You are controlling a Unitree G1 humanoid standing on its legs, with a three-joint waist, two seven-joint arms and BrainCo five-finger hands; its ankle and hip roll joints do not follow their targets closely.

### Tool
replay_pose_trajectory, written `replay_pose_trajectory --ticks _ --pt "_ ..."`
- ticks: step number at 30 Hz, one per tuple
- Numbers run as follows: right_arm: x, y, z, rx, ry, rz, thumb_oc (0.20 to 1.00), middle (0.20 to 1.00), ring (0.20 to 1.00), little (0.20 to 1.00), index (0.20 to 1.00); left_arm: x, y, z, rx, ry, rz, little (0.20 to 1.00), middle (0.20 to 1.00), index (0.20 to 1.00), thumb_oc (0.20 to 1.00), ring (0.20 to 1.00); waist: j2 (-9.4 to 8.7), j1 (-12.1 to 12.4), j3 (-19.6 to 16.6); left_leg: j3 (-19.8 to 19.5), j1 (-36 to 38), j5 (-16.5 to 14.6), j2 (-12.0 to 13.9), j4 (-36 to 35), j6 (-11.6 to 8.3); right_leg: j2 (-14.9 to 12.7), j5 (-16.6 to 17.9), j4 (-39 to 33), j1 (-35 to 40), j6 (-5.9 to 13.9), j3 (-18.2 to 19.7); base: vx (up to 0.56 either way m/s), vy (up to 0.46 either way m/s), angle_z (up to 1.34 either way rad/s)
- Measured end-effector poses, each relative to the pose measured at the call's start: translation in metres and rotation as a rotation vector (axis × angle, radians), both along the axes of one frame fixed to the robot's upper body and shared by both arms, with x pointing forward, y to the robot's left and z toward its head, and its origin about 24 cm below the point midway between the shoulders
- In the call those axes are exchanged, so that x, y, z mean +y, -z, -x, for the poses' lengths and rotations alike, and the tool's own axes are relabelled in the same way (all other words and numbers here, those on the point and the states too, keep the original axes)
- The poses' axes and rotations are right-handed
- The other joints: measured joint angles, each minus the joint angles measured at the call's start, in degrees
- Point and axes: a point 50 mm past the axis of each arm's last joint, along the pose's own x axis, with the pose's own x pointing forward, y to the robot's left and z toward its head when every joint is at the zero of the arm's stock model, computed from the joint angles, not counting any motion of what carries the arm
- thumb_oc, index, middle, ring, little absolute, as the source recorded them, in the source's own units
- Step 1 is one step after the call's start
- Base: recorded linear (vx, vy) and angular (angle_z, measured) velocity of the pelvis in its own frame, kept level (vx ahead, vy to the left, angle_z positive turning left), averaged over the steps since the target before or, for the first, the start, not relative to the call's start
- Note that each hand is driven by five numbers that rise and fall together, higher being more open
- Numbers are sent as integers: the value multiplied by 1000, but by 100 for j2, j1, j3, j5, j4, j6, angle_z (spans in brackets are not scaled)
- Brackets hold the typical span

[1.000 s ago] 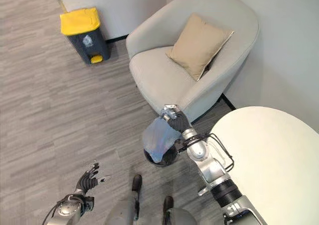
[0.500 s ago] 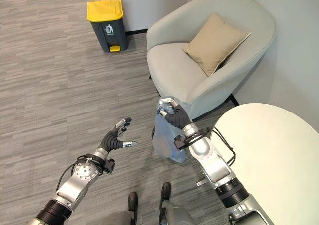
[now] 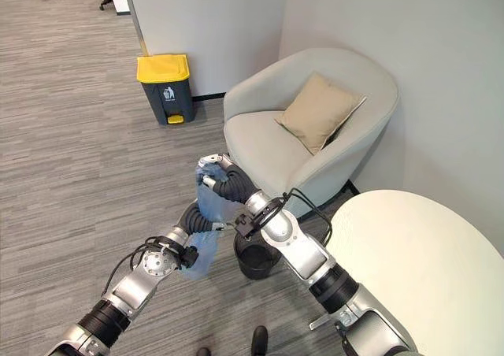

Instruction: Gather garbage on tea table into small bin, then transfer packed bag to large trash can.

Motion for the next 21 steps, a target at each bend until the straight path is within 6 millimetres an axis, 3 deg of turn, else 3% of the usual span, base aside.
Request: replay_pose_trajectory --ticks 6,14,15,16,21 --pt "15 -1 6 72 -52 -95 200 200 200 200 200 -2 -1 1 -35 -12 -29 1000 1000 1000 1000 1000 -170 145 -162 -15 -68 -41 3 5 -62 -6 2 0 -31 4 -23 5 4 2" --pt "30 3 15 187 -129 -190 200 200 200 200 200 -16 -10 -5 -87 -49 14 1000 1000 1000 1000 1000 -155 166 -203 -10 -41 -17 -3 16 -27 -9 8 0 -34 8 -16 2 3 0" --pt "31 3 16 202 -136 -204 200 200 200 200 200 -19 -15 -10 -104 -46 7 805 805 805 805 805 -147 144 -207 4 -26 -16 -6 17 -26 -9 11 0 -31 4 -4 15 18 -4" --pt "32 4 16 215 -143 -209 200 200 200 200 200 -20 -19 -16 -121 -43 -4 200 200 200 200 200 -133 142 -215 3 -25 -14 -8 17 -23 -10 13 0 -30 3 0 17 10 -5" --pt "33 3 18 220 -164 -224 200 200 200 200 200 -19 -31 -25 -156 -69 20 200 200 200 200 200 -37 -3 -274 31 10 -15 0 12 -25 6 12 0 -16 7 49 36 7 -6"
